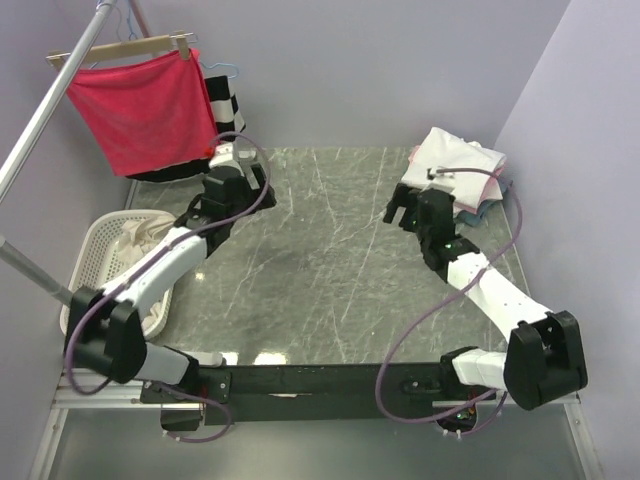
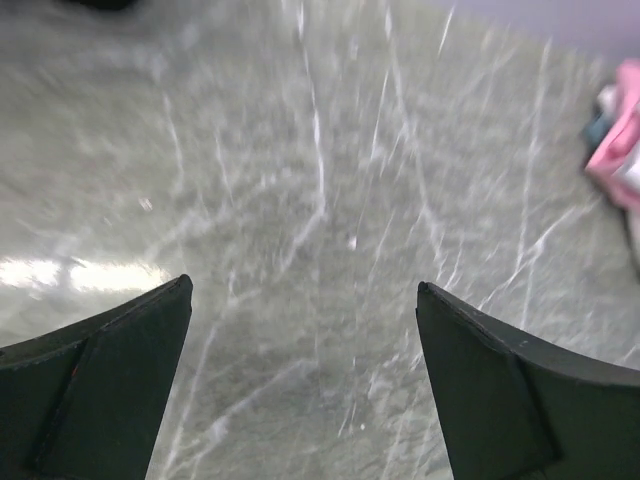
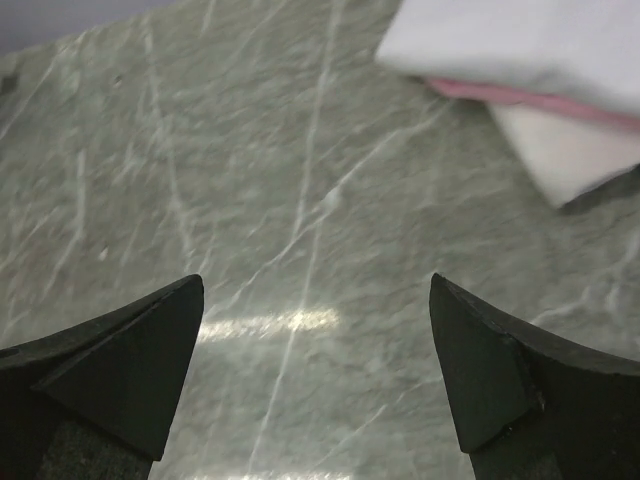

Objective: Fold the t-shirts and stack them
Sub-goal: Put the neatly folded tshirt into the corner of the board with the right arm

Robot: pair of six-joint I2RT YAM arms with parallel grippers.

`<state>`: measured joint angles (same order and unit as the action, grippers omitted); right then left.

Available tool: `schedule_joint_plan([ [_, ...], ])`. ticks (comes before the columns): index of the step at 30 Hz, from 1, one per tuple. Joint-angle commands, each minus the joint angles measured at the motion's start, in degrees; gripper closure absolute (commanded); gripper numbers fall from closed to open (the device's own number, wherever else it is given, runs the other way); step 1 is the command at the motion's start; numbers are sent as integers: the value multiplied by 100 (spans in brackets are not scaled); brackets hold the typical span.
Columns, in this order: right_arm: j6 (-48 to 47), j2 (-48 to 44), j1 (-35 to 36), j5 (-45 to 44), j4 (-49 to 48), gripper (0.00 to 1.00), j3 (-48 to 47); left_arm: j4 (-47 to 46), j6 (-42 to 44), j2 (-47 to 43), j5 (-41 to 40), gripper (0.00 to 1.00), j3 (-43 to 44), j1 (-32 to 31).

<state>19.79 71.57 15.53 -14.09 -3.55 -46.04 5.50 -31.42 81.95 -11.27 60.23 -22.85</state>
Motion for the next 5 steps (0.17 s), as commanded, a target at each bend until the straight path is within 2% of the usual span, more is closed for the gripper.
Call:
schedule_joint_plan([
  [1,-19,-372,433,11,-111,0,183,91,224,-829,-604,1,-98,-18],
  [5,-54,-486,810,-50,-128,0,306,293,215,-1242,-903,0,-257,-18],
])
